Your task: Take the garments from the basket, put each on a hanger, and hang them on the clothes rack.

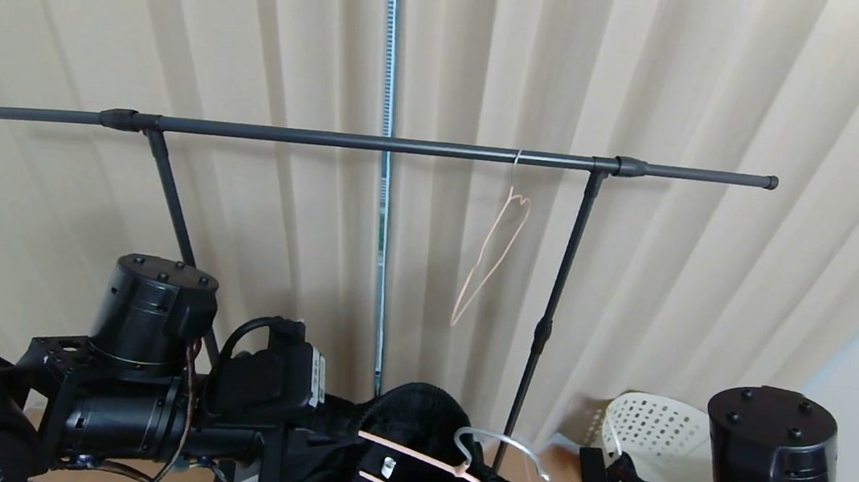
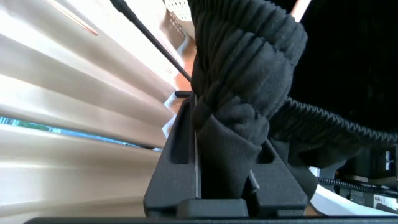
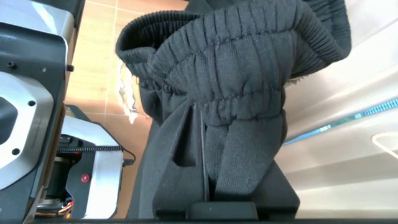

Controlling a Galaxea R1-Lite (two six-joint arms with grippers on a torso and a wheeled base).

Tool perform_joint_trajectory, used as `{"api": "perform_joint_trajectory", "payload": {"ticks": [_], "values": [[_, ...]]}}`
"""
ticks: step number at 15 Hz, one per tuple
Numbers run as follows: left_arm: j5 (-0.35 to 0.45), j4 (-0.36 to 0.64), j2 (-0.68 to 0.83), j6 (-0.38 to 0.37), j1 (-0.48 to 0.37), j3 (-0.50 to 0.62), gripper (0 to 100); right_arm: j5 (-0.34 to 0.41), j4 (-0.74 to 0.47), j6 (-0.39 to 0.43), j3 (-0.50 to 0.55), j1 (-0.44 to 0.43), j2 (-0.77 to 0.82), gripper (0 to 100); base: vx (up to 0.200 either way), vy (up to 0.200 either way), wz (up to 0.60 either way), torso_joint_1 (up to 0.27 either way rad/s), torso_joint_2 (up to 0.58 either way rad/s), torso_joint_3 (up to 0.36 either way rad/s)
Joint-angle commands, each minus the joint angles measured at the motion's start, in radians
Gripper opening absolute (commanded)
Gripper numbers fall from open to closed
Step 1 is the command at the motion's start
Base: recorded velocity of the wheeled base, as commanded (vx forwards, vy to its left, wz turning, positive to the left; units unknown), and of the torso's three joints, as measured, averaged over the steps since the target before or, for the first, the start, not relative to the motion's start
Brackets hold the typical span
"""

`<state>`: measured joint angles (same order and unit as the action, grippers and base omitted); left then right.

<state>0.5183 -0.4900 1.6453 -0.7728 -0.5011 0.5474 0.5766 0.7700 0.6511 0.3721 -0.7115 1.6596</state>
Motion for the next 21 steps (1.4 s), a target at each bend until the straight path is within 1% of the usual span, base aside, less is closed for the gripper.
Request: {"api": "perform_joint_trajectory", "payload": {"ticks": [1,5,6,7,9,10,11,12,16,17,19,21], "values": [[0.0,-0.002,-0.013,0.001,-0.001,-0.001,0,-0.001,-0.001,-0.001,0.01,0.001,0.011,0,0.0,0.0,0.0,0.0,0.0,0.0],[-0.001,-0.001,-0.036,0.001,-0.001,-0.007,0,-0.007,-0.001,-0.036,0.025,0.007,0.017,0,0.0,0.0,0.0,0.0,0.0,0.0],[-0.003,-0.001,-0.045,0.001,0.001,-0.009,0,-0.009,-0.001,-0.039,0.027,0.015,0.016,100,0.0,0.0,0.0,0.0,0.0,0.0],[-0.006,-0.001,-0.048,0.001,0.001,-0.012,0,-0.007,-0.003,-0.044,0.03,0.02,0.016,100,0.0,0.0,0.0,0.0,0.0,0.0],[-0.038,-0.001,-0.064,0.006,0.006,-0.024,0,0.003,-0.001,-0.116,0.044,0.043,0.014,100,0.0,0.0,0.0,0.0,0.0,0.0],[-0.038,-0.001,-0.07,0.009,0.01,-0.03,0,0.017,0.0,-0.14,0.045,0.053,0.014,100,0.0,0.0,0.0,0.0,0.0,0.0],[-0.04,-0.001,-0.09,0.029,0.012,-0.046,0,0.066,-0.001,-0.148,0.048,0.086,0.009,100,0.0,0.0,0.0,0.0,0.0,0.0],[-0.04,-0.001,-0.101,0.041,0.013,-0.052,0,0.083,-0.001,-0.145,0.048,0.102,0.006,100,0.0,0.0,0.0,0.0,0.0,0.0],[-0.037,-0.001,-0.136,0.053,0.065,-0.086,0,0.086,-0.001,-0.143,0.053,0.138,0.006,100,0.0,0.0,0.0,0.0,0.0,0.0],[-0.035,-0.001,-0.145,0.067,0.075,-0.092,0,0.089,0.0,-0.143,0.054,0.141,0.006,100,0.0,0.0,0.0,0.0,0.0,0.0],[-0.034,-0.001,-0.168,0.082,0.088,-0.095,0,0.097,-0.001,-0.143,0.06,0.158,0.009,100,0.0,0.0,0.0,0.0,0.0,0.0],[-0.032,-0.001,-0.177,0.082,0.091,-0.103,0,0.112,-0.001,-0.143,0.068,0.176,0.014,100,0.0,0.0,0.0,0.0,0.0,0.0]]}}
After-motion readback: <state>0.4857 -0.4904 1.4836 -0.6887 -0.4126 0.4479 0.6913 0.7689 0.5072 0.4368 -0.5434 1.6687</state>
